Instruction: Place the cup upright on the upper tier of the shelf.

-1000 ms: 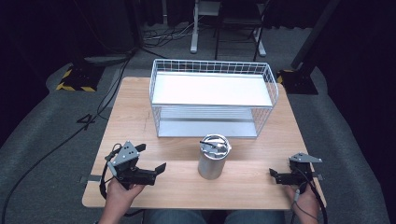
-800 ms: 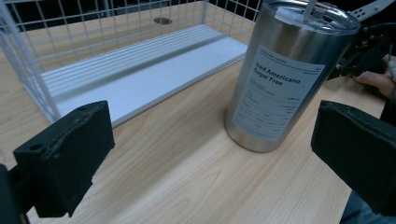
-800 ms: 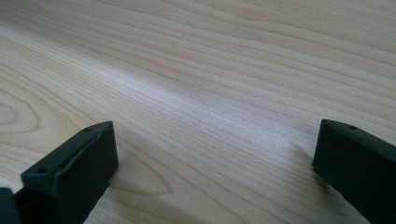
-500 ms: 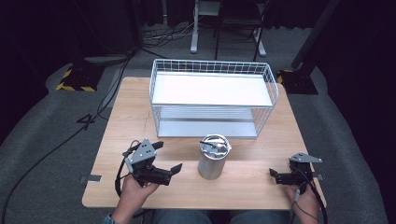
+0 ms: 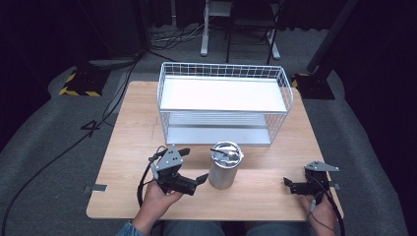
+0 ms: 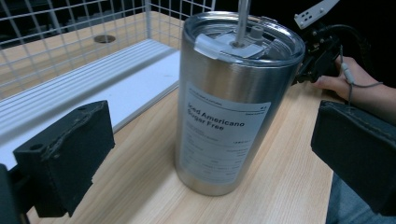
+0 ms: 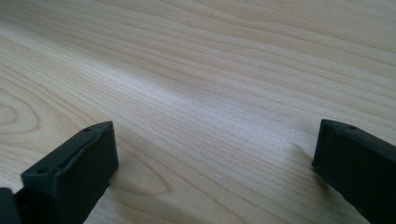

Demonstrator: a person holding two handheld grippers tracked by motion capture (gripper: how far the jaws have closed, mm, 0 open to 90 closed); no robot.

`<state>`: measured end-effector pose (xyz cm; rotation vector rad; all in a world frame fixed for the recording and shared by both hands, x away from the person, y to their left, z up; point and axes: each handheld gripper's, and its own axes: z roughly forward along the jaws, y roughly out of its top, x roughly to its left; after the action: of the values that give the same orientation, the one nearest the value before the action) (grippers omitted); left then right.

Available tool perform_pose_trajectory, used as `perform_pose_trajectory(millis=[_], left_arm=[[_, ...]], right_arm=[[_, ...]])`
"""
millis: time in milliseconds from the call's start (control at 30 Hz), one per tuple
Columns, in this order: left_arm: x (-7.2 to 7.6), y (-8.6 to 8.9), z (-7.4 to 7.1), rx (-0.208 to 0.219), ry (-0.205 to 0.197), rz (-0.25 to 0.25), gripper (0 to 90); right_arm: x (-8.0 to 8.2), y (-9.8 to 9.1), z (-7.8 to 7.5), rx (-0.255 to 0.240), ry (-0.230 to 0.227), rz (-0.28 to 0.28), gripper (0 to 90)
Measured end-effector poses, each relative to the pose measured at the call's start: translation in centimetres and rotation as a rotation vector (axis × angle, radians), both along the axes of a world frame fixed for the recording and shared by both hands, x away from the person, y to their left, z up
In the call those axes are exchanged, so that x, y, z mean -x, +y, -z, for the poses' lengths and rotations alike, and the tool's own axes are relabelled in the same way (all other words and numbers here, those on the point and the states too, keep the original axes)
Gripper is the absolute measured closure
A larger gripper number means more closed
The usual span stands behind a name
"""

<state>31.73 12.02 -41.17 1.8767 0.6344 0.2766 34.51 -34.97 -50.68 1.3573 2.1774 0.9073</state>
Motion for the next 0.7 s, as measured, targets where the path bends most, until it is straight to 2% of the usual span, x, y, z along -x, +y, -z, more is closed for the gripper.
perform_pose_trajectory(millis=[200,433,700], left_arm=[[-0.4,-1.2,0.5,0.034,-0.003,0.023,0.0],[-1.0,-2.7,1.1,0.043,0.01,0.013,0.0],[-1.4,-4.1,1.4,0.05,0.005,0.007,0.0]], right_arm=[[0.0,0.0,0.0,0.0,0.0,0.0,0.1],[0.0,0.0,0.0,0.0,0.0,0.0,0.1],[0.0,0.0,0.0,0.0,0.0,0.0,0.1]])
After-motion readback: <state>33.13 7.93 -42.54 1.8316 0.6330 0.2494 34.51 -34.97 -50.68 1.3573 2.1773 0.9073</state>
